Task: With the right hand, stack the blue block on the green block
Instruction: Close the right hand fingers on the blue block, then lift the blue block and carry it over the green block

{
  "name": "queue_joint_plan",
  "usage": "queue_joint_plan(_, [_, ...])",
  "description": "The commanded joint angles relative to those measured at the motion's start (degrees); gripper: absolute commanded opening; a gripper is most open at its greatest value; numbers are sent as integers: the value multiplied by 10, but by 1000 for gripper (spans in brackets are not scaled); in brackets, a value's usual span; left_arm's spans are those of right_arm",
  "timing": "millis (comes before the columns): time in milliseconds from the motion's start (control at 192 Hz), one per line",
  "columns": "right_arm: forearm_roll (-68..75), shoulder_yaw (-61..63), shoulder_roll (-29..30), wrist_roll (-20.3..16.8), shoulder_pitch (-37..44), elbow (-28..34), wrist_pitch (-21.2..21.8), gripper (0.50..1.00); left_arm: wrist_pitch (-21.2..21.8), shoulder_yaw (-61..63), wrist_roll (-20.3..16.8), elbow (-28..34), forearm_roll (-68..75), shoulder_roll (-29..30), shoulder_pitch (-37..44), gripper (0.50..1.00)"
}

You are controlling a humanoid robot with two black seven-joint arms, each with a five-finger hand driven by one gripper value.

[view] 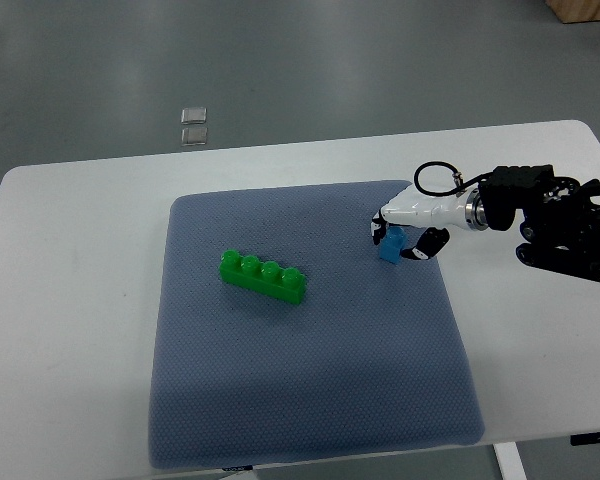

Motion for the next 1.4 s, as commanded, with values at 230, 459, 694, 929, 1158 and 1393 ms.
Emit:
queue_joint_plan(230, [0, 0, 1, 0, 0, 0, 1, 613, 0, 0, 1, 0, 0, 0, 0, 1000])
queue_joint_plan(459, [-3, 0, 3, 0, 0, 0, 10, 545, 0, 0, 0, 0, 0, 0, 0, 1000])
queue_joint_plan(694, [-3, 0, 2, 0, 1, 0, 10, 537, 0, 0, 0, 0, 0, 0, 0, 1000])
queue_joint_plan(929, [-3, 8, -4, 1, 9, 2, 15, 537, 0, 0, 0, 0, 0, 0, 0, 1000])
queue_joint_plan(1158, [-2, 9, 1, 3, 42, 11, 16, 537, 0, 0, 0, 0, 0, 0, 0, 1000])
queue_joint_plan(1393, [-1, 9, 40, 14, 106, 32, 14, 537, 0, 0, 0, 0, 0, 0, 0, 1000])
